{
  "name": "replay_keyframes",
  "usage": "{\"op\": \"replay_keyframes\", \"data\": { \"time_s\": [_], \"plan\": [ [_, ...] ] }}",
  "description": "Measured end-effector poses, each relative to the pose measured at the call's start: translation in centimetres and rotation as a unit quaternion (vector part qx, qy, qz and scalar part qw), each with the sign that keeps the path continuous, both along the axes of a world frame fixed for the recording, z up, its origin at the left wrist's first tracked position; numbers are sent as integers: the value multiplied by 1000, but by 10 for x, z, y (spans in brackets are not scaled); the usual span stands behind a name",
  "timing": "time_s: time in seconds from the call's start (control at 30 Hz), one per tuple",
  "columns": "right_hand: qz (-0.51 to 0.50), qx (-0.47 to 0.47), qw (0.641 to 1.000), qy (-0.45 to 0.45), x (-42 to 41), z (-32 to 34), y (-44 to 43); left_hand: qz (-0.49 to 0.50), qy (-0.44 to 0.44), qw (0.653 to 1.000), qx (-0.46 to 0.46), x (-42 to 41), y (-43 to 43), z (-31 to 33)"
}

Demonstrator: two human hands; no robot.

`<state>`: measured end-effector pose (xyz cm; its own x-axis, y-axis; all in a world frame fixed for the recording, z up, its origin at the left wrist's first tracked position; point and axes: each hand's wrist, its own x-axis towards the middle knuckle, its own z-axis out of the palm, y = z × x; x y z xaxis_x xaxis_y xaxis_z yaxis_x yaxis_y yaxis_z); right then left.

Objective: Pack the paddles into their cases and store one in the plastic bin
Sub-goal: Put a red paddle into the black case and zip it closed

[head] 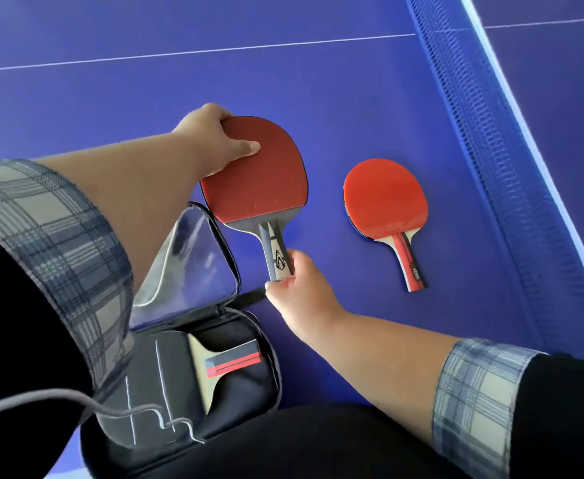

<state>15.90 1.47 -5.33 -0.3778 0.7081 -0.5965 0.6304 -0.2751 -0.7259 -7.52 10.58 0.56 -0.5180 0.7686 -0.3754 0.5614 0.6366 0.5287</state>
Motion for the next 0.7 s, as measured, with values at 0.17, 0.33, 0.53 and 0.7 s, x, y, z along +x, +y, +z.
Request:
{"op": "replay_keyframes", "data": {
  "time_s": [0.17, 0.33, 0.53, 0.7],
  "plan": [
    [-22, -14, 998, 50, 14, 19, -25, -6, -25, 999, 21, 17, -28, 13],
    [-32, -38, 997, 62, 35, 38, -60, -13, -29, 998, 46, 36, -67, 25],
    [-68, 13, 993, 98, 45, 63, -95, 21, -41, 995, 88, 36, -118, 44],
    [-99, 73, 983, 139, 37, 95, -109, 9, -23, 990, 136, 36, -133, 94]
  ]
}}
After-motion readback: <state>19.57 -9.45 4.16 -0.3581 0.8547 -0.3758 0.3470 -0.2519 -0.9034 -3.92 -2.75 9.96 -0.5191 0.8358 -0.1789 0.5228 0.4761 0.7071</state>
